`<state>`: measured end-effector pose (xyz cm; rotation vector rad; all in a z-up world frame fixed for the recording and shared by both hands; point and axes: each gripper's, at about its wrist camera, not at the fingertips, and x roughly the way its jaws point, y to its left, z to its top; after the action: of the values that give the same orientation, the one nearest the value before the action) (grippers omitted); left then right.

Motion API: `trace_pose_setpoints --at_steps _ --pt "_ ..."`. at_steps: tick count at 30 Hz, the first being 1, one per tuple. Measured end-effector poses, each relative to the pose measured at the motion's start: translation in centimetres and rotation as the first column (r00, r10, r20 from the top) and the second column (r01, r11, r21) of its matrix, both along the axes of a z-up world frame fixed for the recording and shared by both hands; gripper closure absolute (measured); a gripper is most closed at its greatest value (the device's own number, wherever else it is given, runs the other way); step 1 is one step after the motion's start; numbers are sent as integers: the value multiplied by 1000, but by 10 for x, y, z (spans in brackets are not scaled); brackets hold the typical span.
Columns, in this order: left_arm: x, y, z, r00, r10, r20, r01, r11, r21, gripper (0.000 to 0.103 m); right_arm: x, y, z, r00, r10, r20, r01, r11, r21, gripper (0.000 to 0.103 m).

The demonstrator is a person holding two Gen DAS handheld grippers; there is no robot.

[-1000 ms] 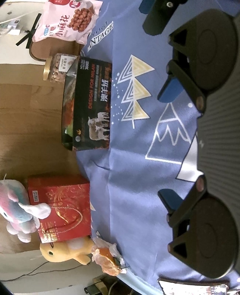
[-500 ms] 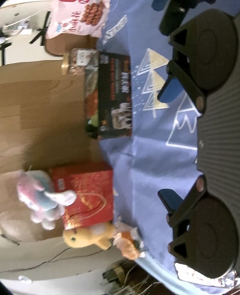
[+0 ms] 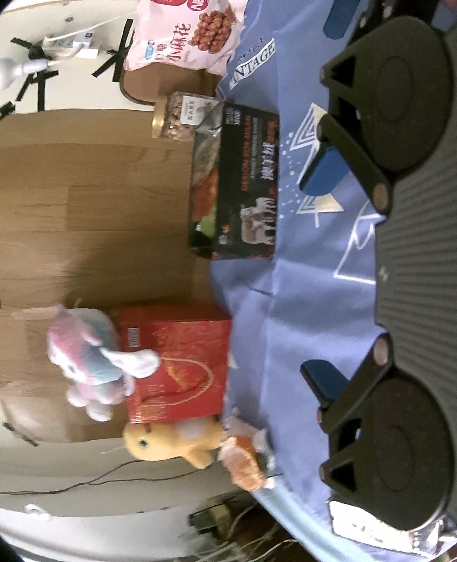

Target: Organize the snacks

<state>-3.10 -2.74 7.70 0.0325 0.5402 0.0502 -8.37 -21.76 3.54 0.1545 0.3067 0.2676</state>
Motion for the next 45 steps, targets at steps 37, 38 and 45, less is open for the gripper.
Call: trace_pose_setpoints --at_steps 37,38,45 --pt "19 2 -26 984 134 -120 -112 978 177 0 2 -4 -3 1000 -5 -16 5 1000 22 15" --pt "20 1 -27 983 135 -123 -112 977 181 0 2 -4 -4 1000 -5 -17 5 1000 23 15" --pt "23 -3 -31 981 133 -144 -101 972 211 0 3 -7 -4 1000 -3 -15 4 1000 29 15"
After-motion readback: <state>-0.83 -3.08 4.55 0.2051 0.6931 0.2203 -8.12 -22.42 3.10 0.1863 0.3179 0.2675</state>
